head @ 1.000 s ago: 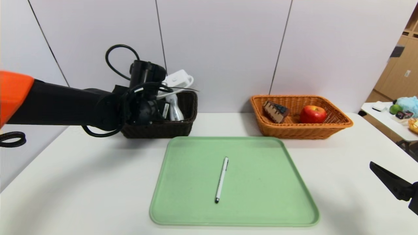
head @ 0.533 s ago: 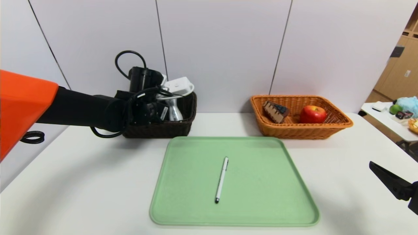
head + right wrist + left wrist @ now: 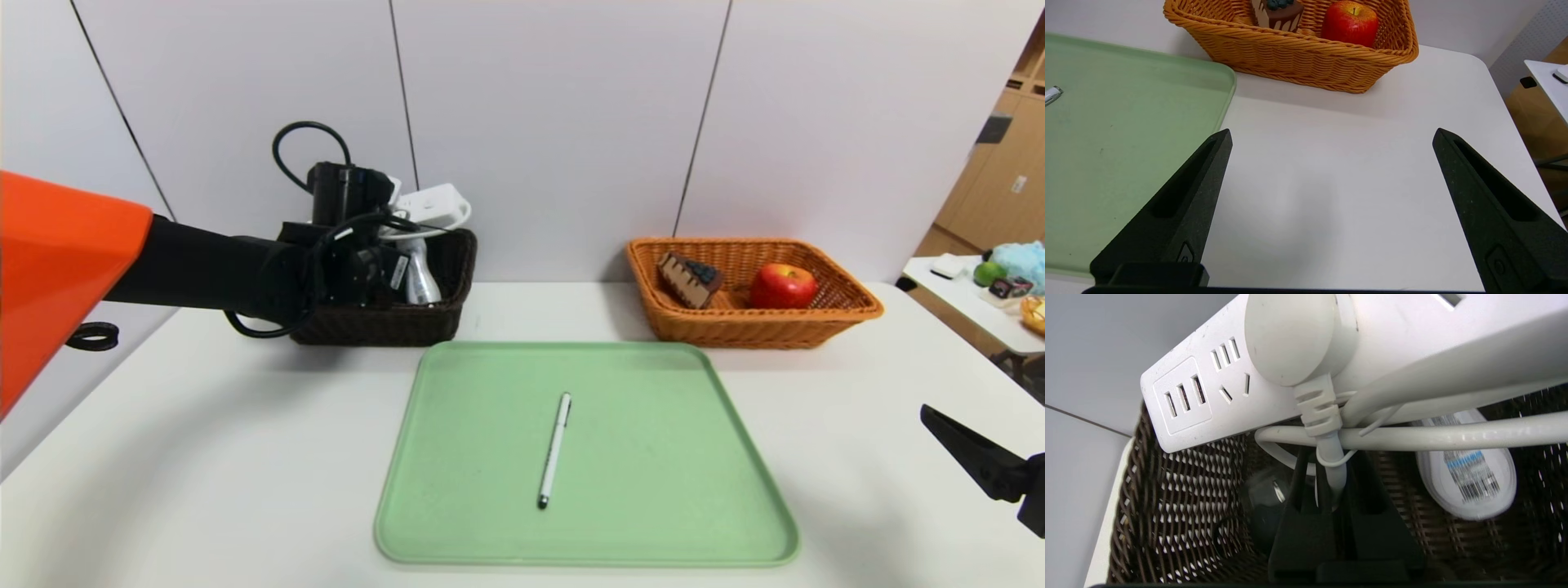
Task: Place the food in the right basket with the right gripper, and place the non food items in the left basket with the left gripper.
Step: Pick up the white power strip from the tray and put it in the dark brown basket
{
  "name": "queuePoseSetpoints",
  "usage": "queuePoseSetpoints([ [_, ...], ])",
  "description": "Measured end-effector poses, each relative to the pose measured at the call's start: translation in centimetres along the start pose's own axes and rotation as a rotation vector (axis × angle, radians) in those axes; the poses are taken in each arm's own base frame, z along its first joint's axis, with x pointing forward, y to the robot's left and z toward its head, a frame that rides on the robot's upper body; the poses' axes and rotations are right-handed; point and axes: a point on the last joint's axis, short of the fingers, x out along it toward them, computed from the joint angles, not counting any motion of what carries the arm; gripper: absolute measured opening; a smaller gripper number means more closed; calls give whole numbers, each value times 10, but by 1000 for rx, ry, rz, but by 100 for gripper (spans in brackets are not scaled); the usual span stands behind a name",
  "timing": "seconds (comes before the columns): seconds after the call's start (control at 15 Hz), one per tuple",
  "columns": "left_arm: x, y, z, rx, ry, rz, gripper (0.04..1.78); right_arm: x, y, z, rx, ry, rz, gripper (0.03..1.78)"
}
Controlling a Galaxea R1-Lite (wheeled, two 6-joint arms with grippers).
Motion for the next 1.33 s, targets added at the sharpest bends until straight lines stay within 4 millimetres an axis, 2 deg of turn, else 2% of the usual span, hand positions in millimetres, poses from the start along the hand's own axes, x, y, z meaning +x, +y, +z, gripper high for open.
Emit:
queuePoseSetpoints([
  [0.4, 0, 1, 7, -12, -24, 2, 13, 0, 0, -1, 1, 3, 1, 169],
  [0.6, -10, 6, 6, 22, 4, -4, 13, 0, 0, 0, 1, 3, 0, 169],
  [0.67, -15, 9, 5, 40, 25, -8, 18, 0, 0, 0, 1, 2, 0, 169],
  [0.8, -23, 13, 4, 50, 54, -13, 52, 0, 0, 0, 0, 1, 0, 169],
  [1.0, -28, 19, 3, 43, 53, -4, 90, 0, 0, 0, 1, -1, -1, 169],
  [1.2, -37, 25, 11, 35, 26, -6, 116, 0, 0, 0, 1, -2, -1, 169],
  [1.33, -54, 26, 26, 13, -32, -37, 129, 0, 0, 0, -1, -3, 0, 169],
])
